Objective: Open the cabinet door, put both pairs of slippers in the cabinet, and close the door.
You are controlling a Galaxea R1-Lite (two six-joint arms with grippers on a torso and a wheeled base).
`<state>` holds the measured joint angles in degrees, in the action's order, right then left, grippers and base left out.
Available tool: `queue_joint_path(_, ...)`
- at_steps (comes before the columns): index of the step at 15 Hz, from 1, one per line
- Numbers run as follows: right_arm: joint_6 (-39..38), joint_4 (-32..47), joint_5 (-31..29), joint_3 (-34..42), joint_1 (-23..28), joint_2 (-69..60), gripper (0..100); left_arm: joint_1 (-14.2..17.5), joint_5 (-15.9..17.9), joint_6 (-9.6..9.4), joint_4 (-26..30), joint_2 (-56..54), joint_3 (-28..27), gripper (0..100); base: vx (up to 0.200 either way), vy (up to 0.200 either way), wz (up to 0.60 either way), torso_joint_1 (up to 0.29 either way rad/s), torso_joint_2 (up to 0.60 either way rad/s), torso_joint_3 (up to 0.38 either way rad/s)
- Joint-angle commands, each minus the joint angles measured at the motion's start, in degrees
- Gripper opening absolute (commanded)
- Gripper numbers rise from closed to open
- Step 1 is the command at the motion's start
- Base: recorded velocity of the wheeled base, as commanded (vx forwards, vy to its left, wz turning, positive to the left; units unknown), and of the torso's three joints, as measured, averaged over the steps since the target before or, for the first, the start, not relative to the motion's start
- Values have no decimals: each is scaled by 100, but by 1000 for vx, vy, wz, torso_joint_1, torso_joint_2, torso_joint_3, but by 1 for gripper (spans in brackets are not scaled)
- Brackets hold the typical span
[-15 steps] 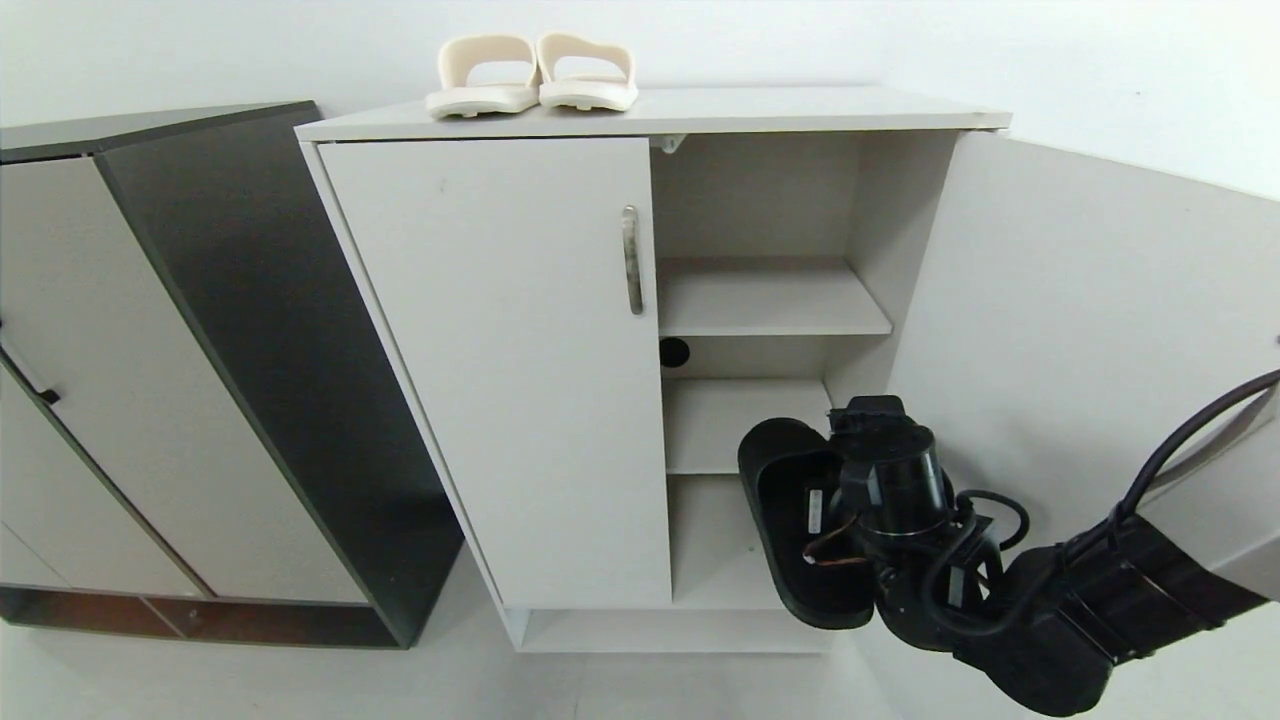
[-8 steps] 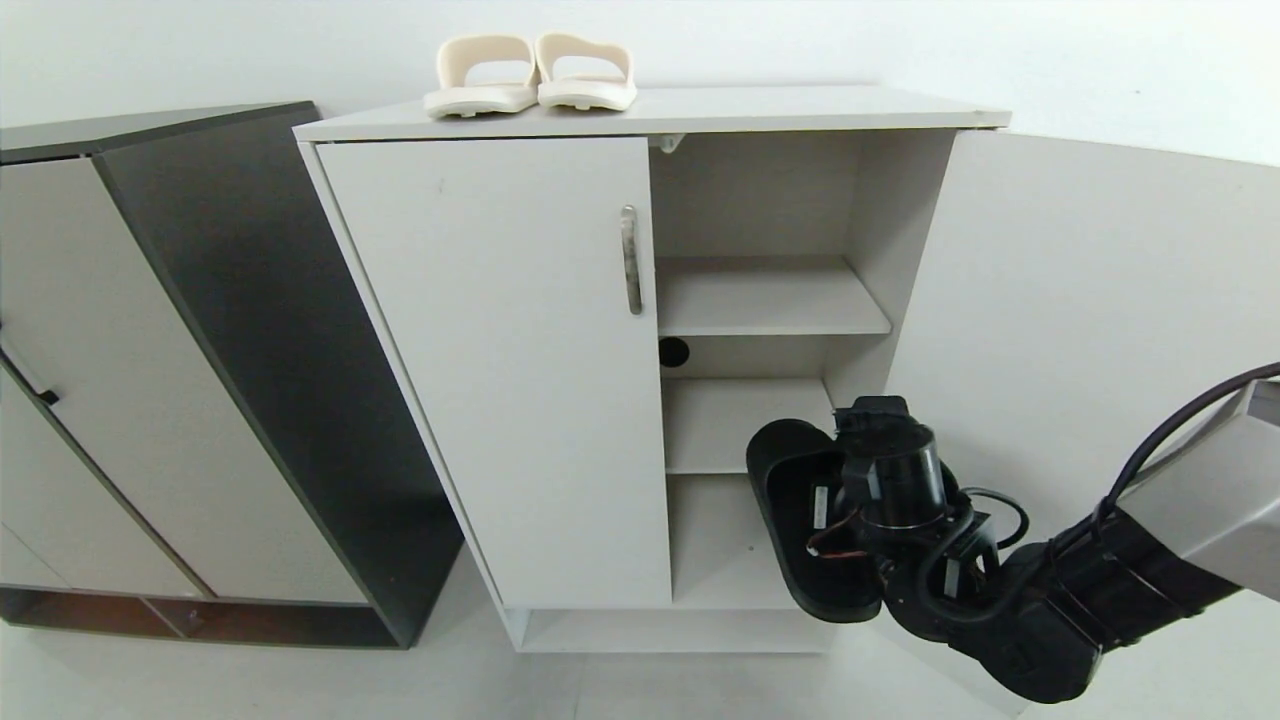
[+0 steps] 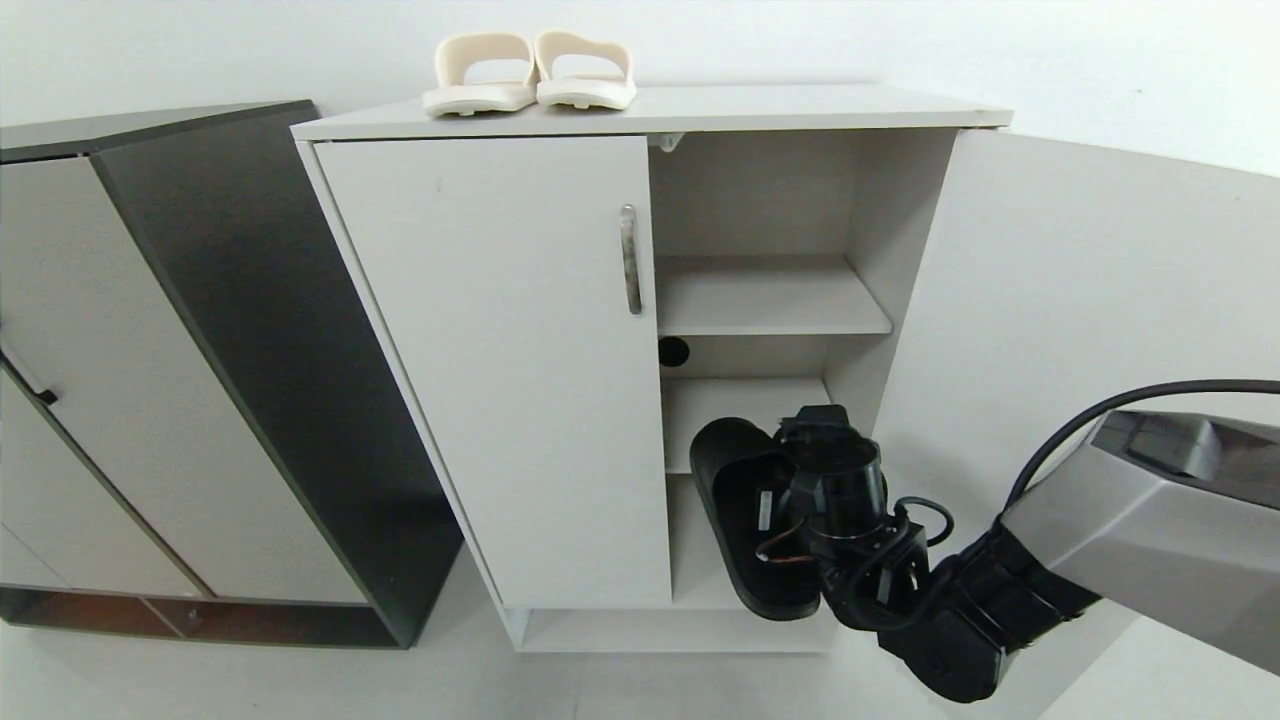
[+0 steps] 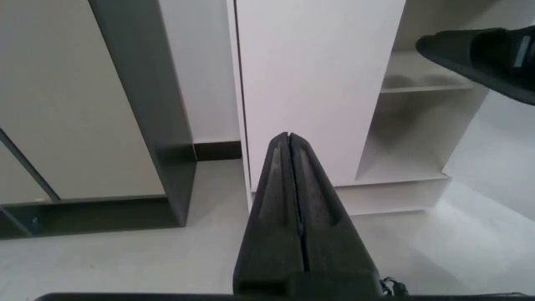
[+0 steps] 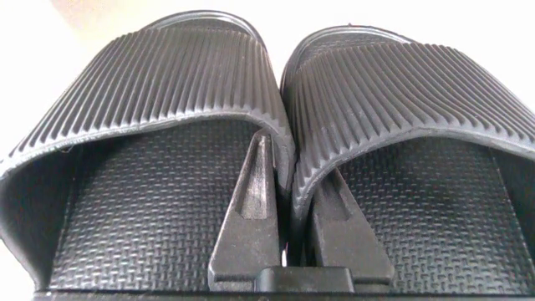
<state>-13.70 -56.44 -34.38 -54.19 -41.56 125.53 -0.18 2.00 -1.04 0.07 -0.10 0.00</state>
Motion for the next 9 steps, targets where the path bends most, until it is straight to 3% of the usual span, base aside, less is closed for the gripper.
queue_joint_path(1,17,10,-8,-277,-1,297,0,1,2,-2,1,10,0,0,0,0,0,2,-2,-105)
queue_joint_path(6,96,46,-60,-294,-19,262,0,1,2,-11,1,10,0,0,0,0,0,2,3,-177)
queue_joint_path(9,280,-7,-394,-294,-54,209,0,1,2,-11,1,10,0,0,0,0,0,4,4,-198)
